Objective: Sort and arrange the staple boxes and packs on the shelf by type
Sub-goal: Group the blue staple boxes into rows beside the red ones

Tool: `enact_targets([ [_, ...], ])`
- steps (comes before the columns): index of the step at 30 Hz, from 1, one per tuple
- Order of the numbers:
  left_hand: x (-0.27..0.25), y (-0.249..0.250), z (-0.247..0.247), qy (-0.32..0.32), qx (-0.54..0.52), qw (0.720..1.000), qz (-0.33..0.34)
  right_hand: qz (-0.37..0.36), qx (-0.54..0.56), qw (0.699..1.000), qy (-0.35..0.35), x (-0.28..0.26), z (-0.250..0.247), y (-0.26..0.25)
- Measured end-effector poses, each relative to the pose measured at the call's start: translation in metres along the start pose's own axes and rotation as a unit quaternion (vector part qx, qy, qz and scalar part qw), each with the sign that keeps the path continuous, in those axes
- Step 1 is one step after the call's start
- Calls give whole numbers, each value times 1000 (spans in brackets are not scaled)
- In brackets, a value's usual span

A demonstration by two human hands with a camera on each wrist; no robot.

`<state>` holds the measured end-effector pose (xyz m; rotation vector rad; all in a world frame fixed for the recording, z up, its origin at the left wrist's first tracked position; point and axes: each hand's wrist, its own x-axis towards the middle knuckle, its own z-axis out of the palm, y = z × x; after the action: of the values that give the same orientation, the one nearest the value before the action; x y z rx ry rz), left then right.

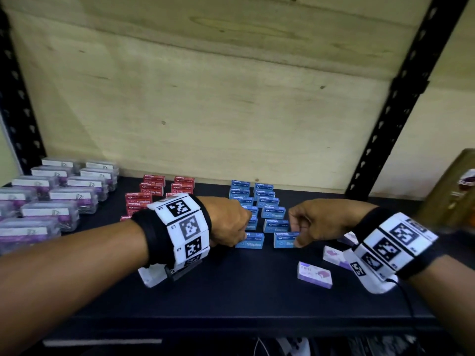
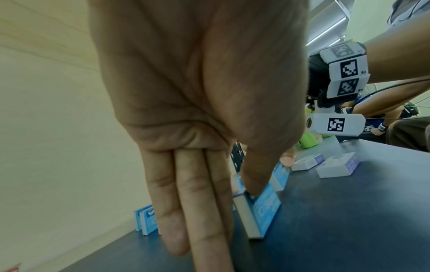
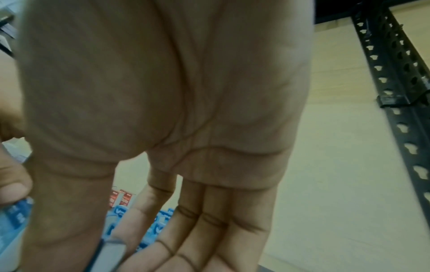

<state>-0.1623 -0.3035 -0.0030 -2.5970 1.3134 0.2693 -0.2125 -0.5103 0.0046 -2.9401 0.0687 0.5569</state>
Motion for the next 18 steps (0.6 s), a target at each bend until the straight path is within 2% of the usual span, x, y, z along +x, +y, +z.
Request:
enact_targets([
  [2, 0, 0, -4, -29, -13, 1000, 1, -2, -14, 1000, 6, 1, 2, -3],
  [9, -1, 0, -4, -40, 18, 999, 8, 6, -31, 999, 7, 2, 3, -6],
  [18, -2, -1, -4, -35, -20, 999, -8, 19, -41, 999, 5, 1, 6, -6],
])
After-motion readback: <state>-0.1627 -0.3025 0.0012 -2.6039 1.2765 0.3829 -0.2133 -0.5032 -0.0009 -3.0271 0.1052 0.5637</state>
